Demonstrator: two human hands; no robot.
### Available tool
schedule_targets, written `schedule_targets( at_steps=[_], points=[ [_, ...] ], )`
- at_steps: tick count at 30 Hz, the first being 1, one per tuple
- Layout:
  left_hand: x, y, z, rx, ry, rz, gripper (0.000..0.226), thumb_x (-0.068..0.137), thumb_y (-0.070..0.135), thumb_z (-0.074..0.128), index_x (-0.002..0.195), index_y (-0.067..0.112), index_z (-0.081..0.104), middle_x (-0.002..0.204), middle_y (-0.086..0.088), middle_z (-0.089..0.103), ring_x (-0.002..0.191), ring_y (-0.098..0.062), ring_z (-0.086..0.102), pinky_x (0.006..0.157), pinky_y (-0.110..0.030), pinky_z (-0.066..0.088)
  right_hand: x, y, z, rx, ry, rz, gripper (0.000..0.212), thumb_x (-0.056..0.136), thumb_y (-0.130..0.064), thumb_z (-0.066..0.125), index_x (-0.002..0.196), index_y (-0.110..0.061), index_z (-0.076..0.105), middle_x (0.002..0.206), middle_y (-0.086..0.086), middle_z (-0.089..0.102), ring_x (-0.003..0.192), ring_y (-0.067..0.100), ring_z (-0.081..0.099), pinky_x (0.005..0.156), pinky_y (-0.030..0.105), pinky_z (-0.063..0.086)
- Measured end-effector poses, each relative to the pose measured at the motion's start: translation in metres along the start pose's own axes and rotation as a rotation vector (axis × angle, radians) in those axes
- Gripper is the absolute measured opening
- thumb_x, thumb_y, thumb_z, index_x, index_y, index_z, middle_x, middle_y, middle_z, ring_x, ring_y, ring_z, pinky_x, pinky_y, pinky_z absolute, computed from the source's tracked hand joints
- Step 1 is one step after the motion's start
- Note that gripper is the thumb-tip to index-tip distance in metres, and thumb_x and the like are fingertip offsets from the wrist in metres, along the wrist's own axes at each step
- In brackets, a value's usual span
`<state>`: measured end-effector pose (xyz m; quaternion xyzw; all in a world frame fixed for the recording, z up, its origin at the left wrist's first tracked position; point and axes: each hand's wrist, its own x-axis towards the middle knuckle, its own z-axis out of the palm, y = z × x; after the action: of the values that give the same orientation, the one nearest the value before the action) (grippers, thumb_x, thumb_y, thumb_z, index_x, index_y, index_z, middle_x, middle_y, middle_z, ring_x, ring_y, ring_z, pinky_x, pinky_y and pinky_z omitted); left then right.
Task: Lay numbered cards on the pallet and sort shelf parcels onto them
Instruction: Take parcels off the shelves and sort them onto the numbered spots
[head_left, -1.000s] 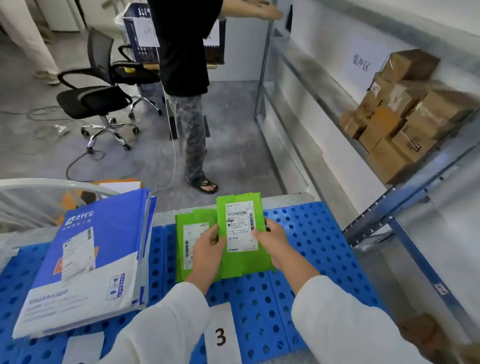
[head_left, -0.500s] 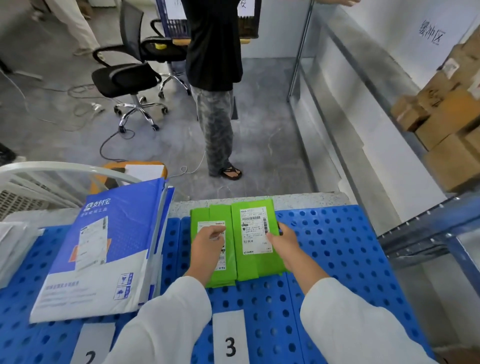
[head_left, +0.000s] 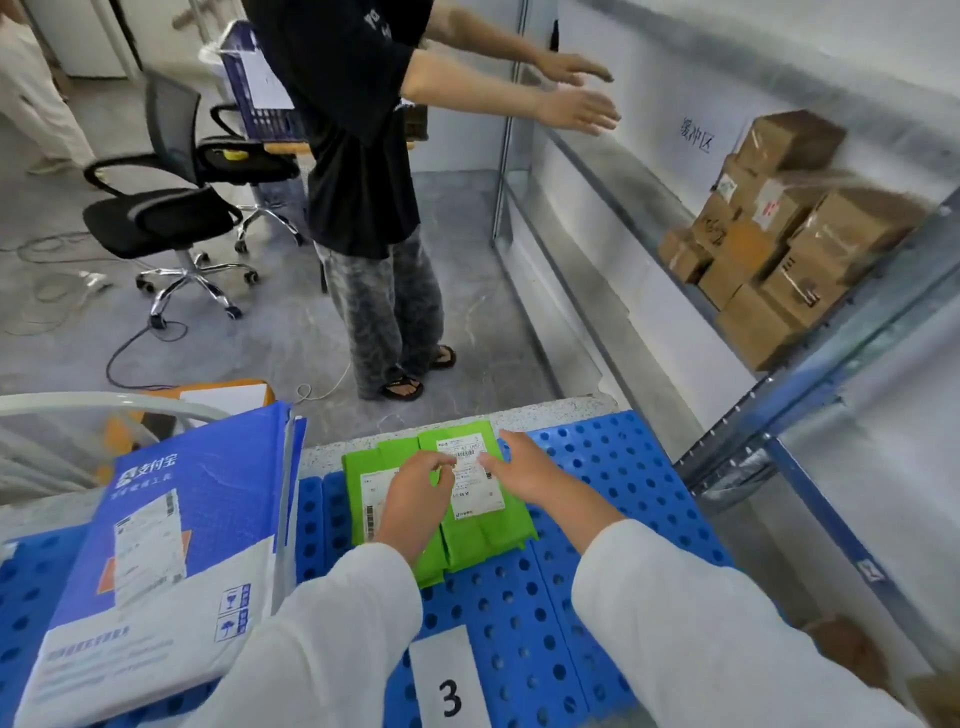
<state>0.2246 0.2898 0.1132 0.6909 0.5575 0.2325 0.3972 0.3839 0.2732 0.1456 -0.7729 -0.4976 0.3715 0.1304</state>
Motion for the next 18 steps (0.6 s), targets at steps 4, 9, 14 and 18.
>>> schedule_targets(
  at_steps=[4, 9, 14, 18],
  points=[
    [0.018, 0.056, -0.027, 0.206, -0.049, 0.331, 0.023, 0.094, 0.015, 0.052, 0.109, 0.011, 0.069, 0.113, -0.004, 0.066, 0.108, -0.023, 0.057, 0.096, -0.033, 0.041, -0.035, -0.02, -0.044, -0.14, 0.176, -0.069, 0.062, 0.099, -0.038, 0.049, 0.149, -0.007, 0.03, 0.154, 0.013, 0.03, 0.139, 0.028, 0.034, 0.112, 0.04, 0.031],
    [0.015, 0.132, -0.046, 0.443, -0.09, 0.648, 0.026, 0.093, 0.022, 0.051, 0.111, 0.009, 0.065, 0.112, -0.01, 0.062, 0.11, -0.028, 0.054, 0.097, -0.039, 0.04, -0.098, -0.021, -0.094, -0.234, 0.347, -0.046, 0.048, 0.098, -0.034, 0.051, 0.134, -0.004, 0.045, 0.133, 0.016, 0.051, 0.119, 0.033, 0.053, 0.1, 0.039, 0.042],
    [-0.02, 0.207, -0.05, 0.486, -0.145, 0.856, 0.038, 0.096, 0.028, 0.049, 0.127, 0.007, 0.055, 0.125, -0.009, 0.055, 0.119, -0.025, 0.048, 0.102, -0.034, 0.038, -0.18, -0.005, -0.146, -0.273, 0.483, 0.038, 0.05, 0.099, -0.037, 0.048, 0.136, -0.004, 0.044, 0.135, 0.015, 0.047, 0.123, 0.033, 0.049, 0.1, 0.041, 0.043],
    [-0.064, 0.259, -0.042, 0.48, -0.123, 0.995, 0.042, 0.095, 0.034, 0.049, 0.129, 0.011, 0.054, 0.126, -0.006, 0.055, 0.119, -0.023, 0.049, 0.103, -0.035, 0.039, -0.257, 0.01, -0.173, -0.358, 0.68, 0.119, 0.048, 0.098, -0.04, 0.048, 0.136, -0.01, 0.045, 0.132, 0.015, 0.052, 0.117, 0.031, 0.053, 0.098, 0.04, 0.044]
  ],
)
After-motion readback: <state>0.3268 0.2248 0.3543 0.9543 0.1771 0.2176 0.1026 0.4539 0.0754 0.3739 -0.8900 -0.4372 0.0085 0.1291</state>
